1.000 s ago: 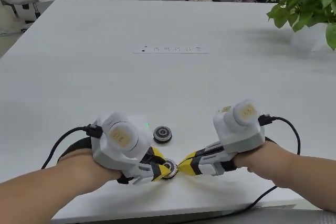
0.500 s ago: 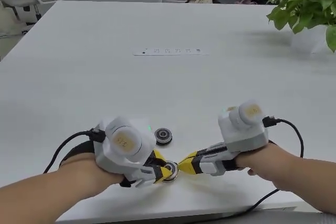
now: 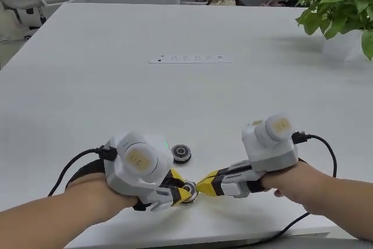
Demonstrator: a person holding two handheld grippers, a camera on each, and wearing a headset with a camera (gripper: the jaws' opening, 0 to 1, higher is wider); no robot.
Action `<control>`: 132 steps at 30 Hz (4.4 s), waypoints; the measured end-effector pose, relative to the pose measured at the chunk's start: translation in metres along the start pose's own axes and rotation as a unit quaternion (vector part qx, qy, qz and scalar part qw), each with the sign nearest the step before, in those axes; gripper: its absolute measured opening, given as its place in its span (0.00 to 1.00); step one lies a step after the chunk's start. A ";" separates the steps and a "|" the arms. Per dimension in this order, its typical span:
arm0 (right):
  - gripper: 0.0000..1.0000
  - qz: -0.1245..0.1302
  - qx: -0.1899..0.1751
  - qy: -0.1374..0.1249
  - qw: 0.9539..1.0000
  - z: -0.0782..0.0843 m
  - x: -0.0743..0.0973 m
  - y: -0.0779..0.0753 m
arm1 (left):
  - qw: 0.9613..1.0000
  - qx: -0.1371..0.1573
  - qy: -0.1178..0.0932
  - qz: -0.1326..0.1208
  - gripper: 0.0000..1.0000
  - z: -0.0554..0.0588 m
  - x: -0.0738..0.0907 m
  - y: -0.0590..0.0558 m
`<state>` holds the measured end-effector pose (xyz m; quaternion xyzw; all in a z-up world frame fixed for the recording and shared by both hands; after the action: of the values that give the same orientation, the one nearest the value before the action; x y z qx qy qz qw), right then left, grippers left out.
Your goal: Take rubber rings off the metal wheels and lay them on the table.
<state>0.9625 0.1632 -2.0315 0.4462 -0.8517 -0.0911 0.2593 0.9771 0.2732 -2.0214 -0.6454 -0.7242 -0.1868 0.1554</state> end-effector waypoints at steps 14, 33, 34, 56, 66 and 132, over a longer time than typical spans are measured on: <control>0.00 -0.019 0.002 -0.003 1.000 -0.001 -0.005 0.007 | 1.000 0.001 0.000 0.002 0.08 0.000 0.000 0.000; 0.00 -0.026 0.019 -0.007 0.999 0.000 -0.002 0.005 | 1.000 0.005 -0.005 0.005 0.08 -0.001 -0.002 0.000; 0.00 -0.026 0.020 -0.008 0.999 0.000 -0.002 0.005 | 1.000 0.004 -0.006 0.006 0.08 -0.001 -0.002 0.000; 0.00 -0.031 0.027 -0.013 0.999 -0.005 0.001 0.008 | 1.000 0.022 0.004 0.015 0.15 -0.008 0.006 0.003; 0.00 -0.033 0.025 -0.023 0.999 -0.009 0.004 0.009 | 0.999 0.039 -0.009 0.017 0.23 -0.015 0.020 -0.001; 0.00 0.012 0.041 -0.002 0.999 -0.028 -0.048 0.015 | 0.993 0.082 -0.042 -0.079 0.57 0.003 0.135 0.011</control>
<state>0.9882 0.2127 -2.0194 0.4460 -0.8606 -0.0539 0.2399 0.9718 0.3941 -1.9600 -0.5787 -0.7916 -0.1108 0.1619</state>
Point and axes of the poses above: the centre of the closed fingertips' face, and the gripper's own axes: x roughly backward along the fingers, y roughly to its left, z roughly out of its underside, the point moved 7 cm from there along x, roughly backward along the fingers, and after that the axes turned 15 degrees about -y, right-handed, at the moved point
